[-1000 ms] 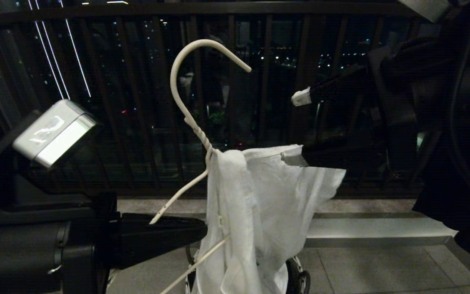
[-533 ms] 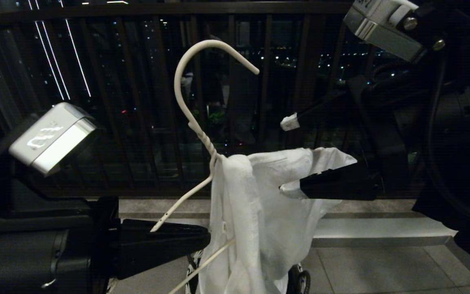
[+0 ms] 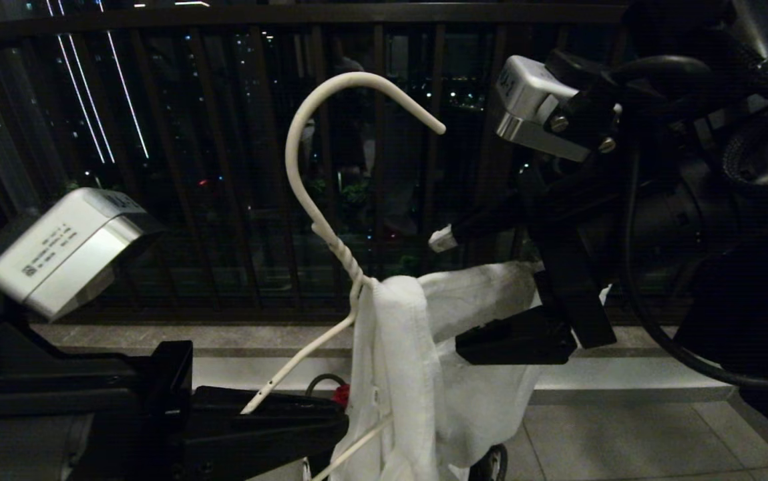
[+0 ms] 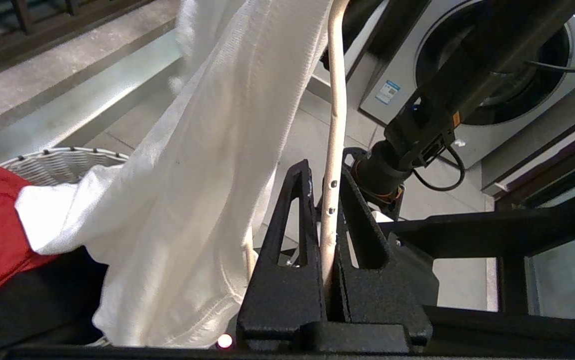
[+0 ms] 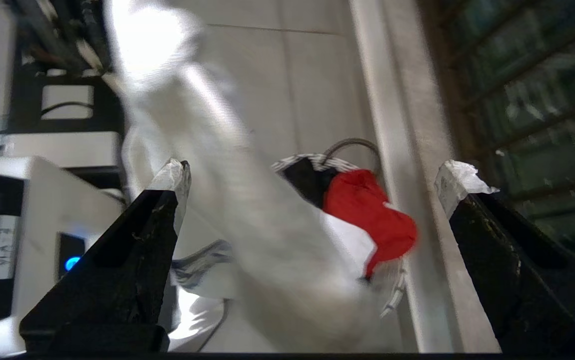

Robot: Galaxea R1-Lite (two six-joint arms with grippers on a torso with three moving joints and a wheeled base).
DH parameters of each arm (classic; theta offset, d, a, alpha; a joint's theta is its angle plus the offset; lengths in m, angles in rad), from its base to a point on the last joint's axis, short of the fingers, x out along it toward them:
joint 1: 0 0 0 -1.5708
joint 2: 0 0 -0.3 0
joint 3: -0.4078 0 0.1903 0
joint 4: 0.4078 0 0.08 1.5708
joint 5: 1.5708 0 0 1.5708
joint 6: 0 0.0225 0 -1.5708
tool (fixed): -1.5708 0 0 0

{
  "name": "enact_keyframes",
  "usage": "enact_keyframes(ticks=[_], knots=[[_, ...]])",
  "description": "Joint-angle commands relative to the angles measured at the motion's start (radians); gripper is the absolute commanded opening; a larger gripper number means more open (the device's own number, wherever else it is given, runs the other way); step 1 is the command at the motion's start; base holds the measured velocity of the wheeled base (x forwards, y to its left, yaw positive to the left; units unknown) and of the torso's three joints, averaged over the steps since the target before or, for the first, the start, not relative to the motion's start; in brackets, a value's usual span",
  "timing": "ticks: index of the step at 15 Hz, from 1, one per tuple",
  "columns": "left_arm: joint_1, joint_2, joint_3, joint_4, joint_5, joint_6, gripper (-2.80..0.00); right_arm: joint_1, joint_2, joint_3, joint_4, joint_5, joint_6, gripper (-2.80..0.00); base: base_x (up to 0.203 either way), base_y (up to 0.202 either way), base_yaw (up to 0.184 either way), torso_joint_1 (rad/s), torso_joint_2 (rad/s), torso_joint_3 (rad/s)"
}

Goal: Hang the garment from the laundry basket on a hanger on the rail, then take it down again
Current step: Hang the clothes on the clothes rack

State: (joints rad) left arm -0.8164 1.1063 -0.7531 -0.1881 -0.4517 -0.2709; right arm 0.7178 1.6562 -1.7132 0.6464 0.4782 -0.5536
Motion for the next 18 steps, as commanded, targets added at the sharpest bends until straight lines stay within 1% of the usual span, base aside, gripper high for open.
enact_keyframes(ticks=[1, 6, 9, 10, 11, 12, 14, 15, 18], knots=[[-0.003, -0.021, 0.006, -0.011, -0.002, 0.001, -2.80, 0.018, 0.019, -0.012, 0.008, 0.017, -0.003, 0.00, 0.000, 0.000, 0.000, 0.000, 0.00, 0.000], [-0.003, -0.048, 0.029, -0.069, -0.002, 0.003, -2.80, 0.028, 0.023, -0.031, 0.042, 0.066, 0.000, 0.00, 0.000, 0.000, 0.000, 0.000, 0.00, 0.000], [-0.003, -0.046, 0.029, -0.073, -0.002, 0.005, -2.80, 0.040, 0.025, -0.032, 0.039, 0.086, 0.006, 0.00, 0.000, 0.000, 0.000, 0.000, 0.00, 0.000], [-0.001, -0.045, 0.029, -0.073, -0.001, 0.011, -2.80, 0.044, 0.025, -0.032, 0.039, 0.102, 0.006, 0.00, 0.000, 0.000, 0.000, 0.000, 0.00, 0.000], [-0.001, -0.048, 0.032, -0.073, -0.001, 0.032, -2.80, 0.049, 0.027, -0.032, 0.039, 0.113, 0.007, 0.00, 0.000, 0.000, 0.000, 0.000, 0.00, 0.000], [-0.001, -0.049, 0.039, -0.074, 0.000, 0.044, -2.80, 0.051, 0.031, -0.032, 0.038, 0.115, 0.010, 0.00, 0.000, 0.000, 0.000, 0.000, 0.00, 0.000], [-0.001, -0.051, 0.040, -0.074, 0.001, 0.050, -2.80, 0.060, 0.033, -0.041, 0.036, 0.115, 0.011, 0.00, 0.000, 0.000, 0.000, 0.000, 0.00, 0.000], [-0.001, -0.051, 0.040, -0.074, 0.001, 0.050, -2.80, 0.060, 0.034, -0.044, 0.036, 0.115, 0.014, -2.80, 0.000, 0.000, 0.000, 0.000, 0.00, 0.000], [-0.001, -0.052, 0.040, -0.076, 0.001, 0.050, -2.80, 0.060, 0.033, -0.046, 0.038, 0.115, 0.014, -2.80, 0.000, 0.000, 0.000, 0.000, 0.00, 0.000]])
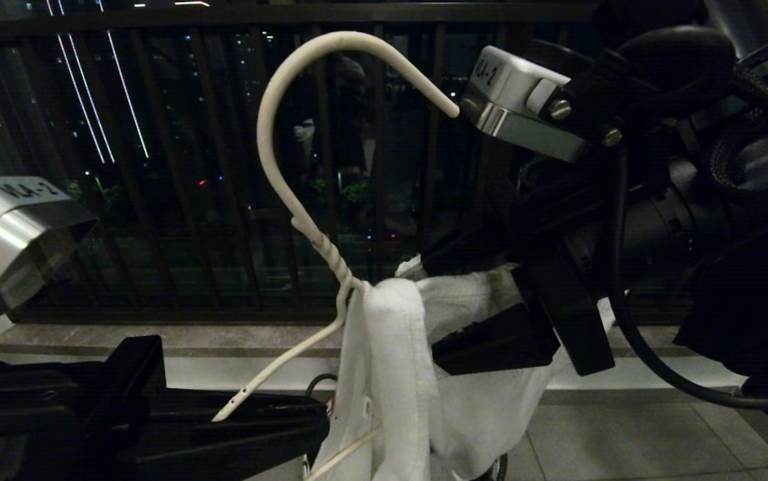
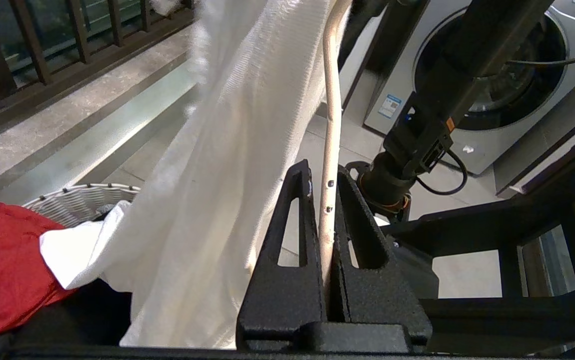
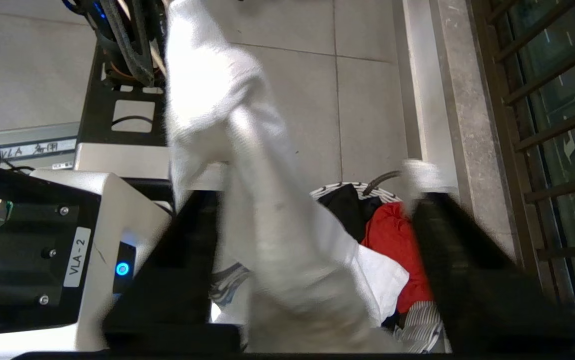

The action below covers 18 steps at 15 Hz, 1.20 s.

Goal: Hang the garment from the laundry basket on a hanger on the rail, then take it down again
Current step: Hang the clothes on the clothes rack

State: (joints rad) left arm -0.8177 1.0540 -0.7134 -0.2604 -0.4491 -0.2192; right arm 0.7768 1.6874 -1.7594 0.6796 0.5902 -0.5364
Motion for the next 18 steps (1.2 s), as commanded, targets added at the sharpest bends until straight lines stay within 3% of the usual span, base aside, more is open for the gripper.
enact_keyframes(ticks=[1, 18], knots=[[0.000, 0.000, 0.000, -0.003, -0.002, 0.000, -2.80, 0.001, 0.001, 0.000, 0.006, 0.003, -0.004, -2.80, 0.000, 0.000, 0.000, 0.000, 0.00, 0.000], [0.003, -0.014, 0.000, -0.004, 0.004, 0.040, -2.80, -0.004, -0.015, 0.004, 0.011, 0.000, -0.001, -2.80, 0.000, 0.000, 0.000, 0.000, 0.00, 0.000]])
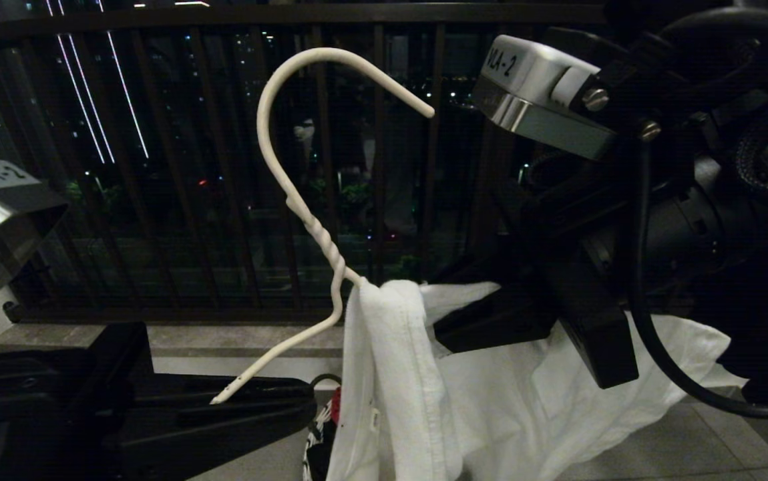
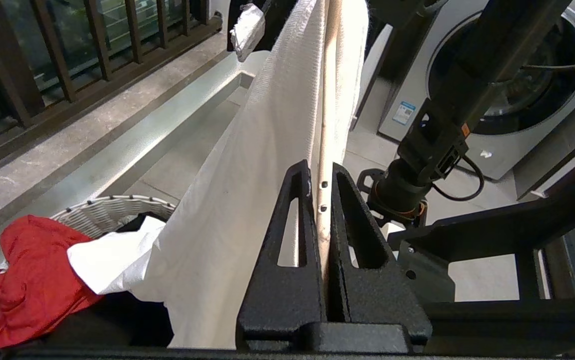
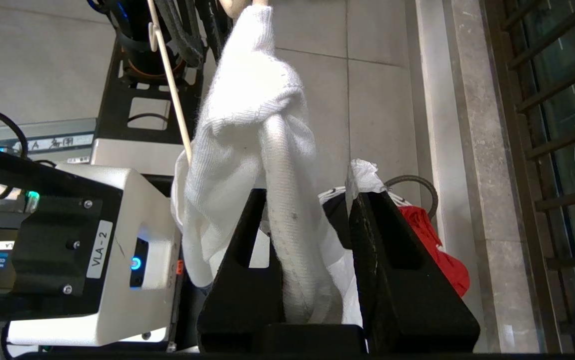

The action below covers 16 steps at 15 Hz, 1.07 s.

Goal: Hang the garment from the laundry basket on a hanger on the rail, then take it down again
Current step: Hang the clothes on the clothes rack

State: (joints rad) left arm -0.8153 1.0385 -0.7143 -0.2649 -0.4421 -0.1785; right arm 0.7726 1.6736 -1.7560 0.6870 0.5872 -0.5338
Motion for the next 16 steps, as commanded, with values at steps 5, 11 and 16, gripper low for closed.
enact_keyframes(ticks=[5, 11, 16], knots=[[0.002, 0.005, 0.001, 0.001, -0.001, 0.004, -2.80, -0.001, -0.005, 0.002, 0.003, 0.003, -0.003, -2.80, 0.000, 0.000, 0.000, 0.000, 0.00, 0.000], [0.005, -0.009, -0.003, -0.001, 0.003, 0.005, 0.00, -0.002, -0.012, 0.004, 0.014, 0.003, -0.003, -2.80, 0.000, 0.000, 0.000, 0.000, 0.00, 0.000], [0.198, -0.043, -0.076, -0.002, 0.007, -0.006, 0.00, -0.032, -0.024, 0.013, 0.020, 0.003, -0.003, -2.80, 0.000, 0.000, 0.000, 0.000, 0.00, 0.000]])
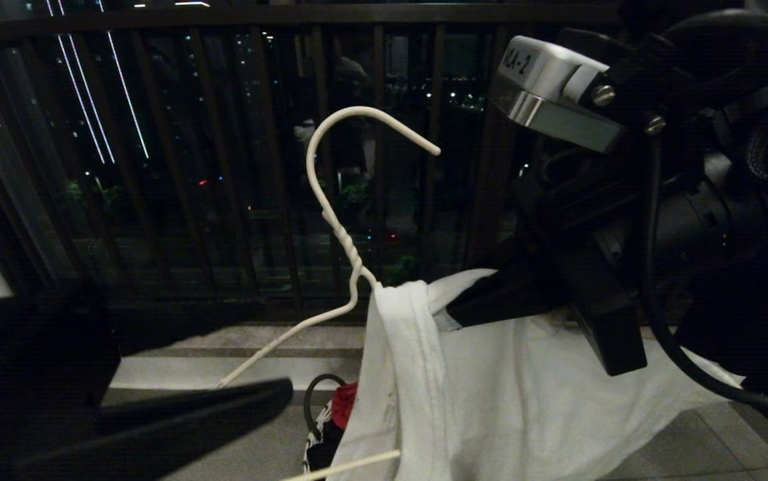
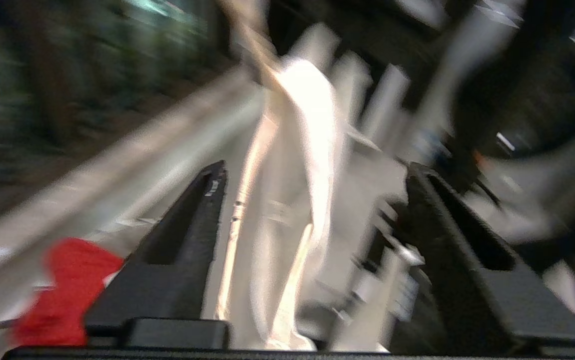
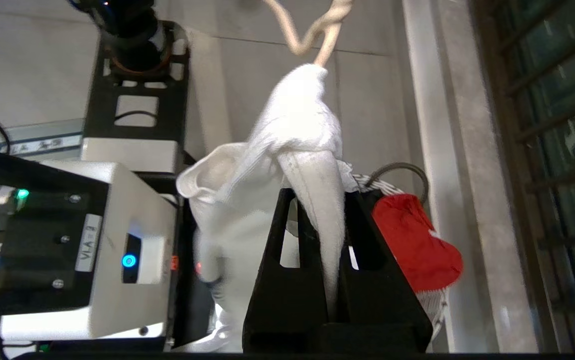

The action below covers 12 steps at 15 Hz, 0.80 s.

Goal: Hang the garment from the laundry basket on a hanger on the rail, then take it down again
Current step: Hang the clothes on the clothes rack

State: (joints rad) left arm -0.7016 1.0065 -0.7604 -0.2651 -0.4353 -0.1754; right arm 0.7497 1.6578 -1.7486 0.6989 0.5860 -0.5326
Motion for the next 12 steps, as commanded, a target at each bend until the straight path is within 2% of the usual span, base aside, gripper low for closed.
enact_keyframes(ticks=[1, 3, 6, 10, 11, 12], knots=[[0.139, -0.014, -0.055, -0.005, 0.000, -0.028, 0.00, -0.012, -0.010, 0.011, 0.016, 0.005, -0.003, -2.80, 0.000, 0.000, 0.000, 0.000, 0.00, 0.000], [0.184, -0.032, -0.088, -0.029, 0.001, -0.078, 0.00, -0.027, -0.010, 0.015, 0.017, 0.003, -0.002, -2.80, 0.000, 0.000, 0.000, 0.000, 0.00, 0.000], [0.197, -0.042, -0.090, -0.062, 0.003, -0.082, 0.00, -0.037, -0.016, 0.012, 0.017, 0.003, 0.006, -2.80, 0.000, 0.000, 0.000, 0.000, 0.00, 0.000], [0.205, -0.035, -0.148, -0.008, 0.009, -0.106, 0.00, -0.084, -0.017, 0.007, 0.016, 0.003, 0.009, -2.80, 0.000, 0.000, 0.000, 0.000, 0.00, 0.000], [0.205, -0.031, -0.166, 0.031, 0.011, -0.115, -2.80, -0.090, -0.016, 0.006, 0.014, 0.003, 0.010, -2.80, 0.000, 0.000, 0.000, 0.000, 0.00, 0.000], [0.205, -0.027, -0.202, 0.098, 0.017, -0.119, -2.80, -0.111, -0.014, 0.004, 0.011, 0.006, 0.011, -2.80, 0.000, 0.000, 0.000, 0.000, 0.00, 0.000]])
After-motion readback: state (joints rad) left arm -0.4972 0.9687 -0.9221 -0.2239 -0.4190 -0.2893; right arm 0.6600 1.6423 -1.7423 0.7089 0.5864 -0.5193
